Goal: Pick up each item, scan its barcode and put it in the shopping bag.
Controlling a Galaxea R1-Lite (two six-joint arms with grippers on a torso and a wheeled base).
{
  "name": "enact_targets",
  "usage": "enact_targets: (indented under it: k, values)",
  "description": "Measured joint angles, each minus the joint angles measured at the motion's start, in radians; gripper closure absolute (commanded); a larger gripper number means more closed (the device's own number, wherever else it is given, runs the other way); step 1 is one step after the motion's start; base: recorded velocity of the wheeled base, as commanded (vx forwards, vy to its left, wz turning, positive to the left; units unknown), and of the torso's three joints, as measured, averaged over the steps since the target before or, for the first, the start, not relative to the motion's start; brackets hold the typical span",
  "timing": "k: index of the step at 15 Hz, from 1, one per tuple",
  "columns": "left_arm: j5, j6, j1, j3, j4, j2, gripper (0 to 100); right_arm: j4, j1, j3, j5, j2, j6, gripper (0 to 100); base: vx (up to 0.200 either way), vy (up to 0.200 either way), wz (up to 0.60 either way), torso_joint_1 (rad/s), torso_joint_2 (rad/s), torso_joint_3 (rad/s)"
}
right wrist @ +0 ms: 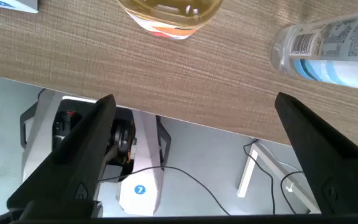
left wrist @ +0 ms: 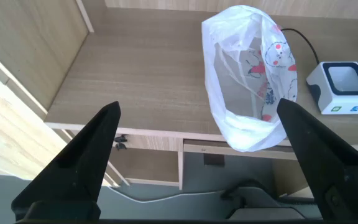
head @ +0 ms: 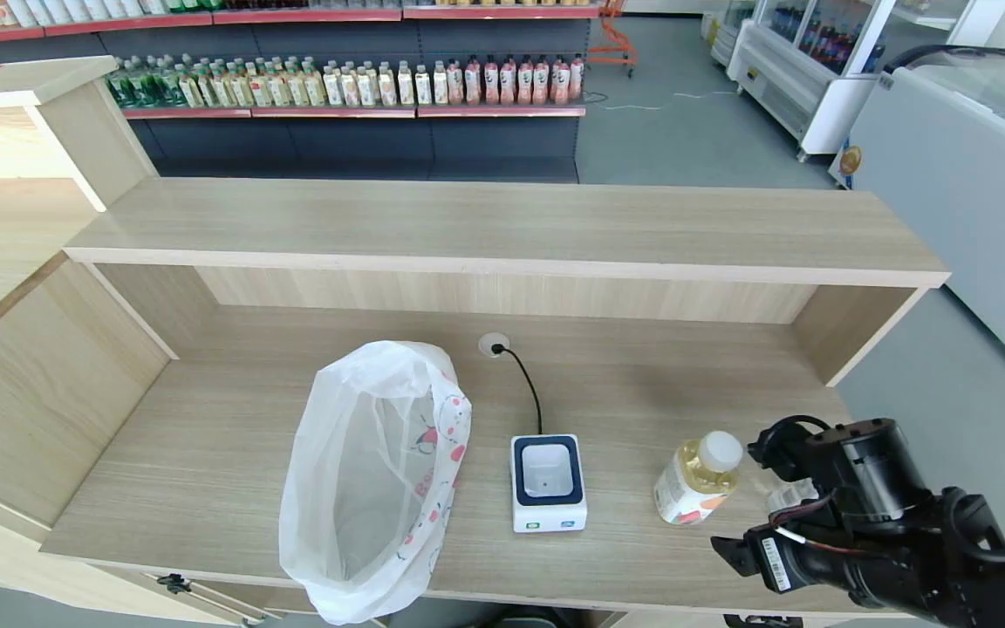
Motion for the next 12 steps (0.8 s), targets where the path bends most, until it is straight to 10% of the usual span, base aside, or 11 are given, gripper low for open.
enact_targets:
  k: [12]
  values:
    - [0.000, 0.000, 0.000, 0.000, 0.000, 0.000, 0, -0.608, 0.060, 0.009, -0.101, 0.357, -0.046, 0, 0.000, 0.000, 0.00, 0.000, 0.00, 0.000]
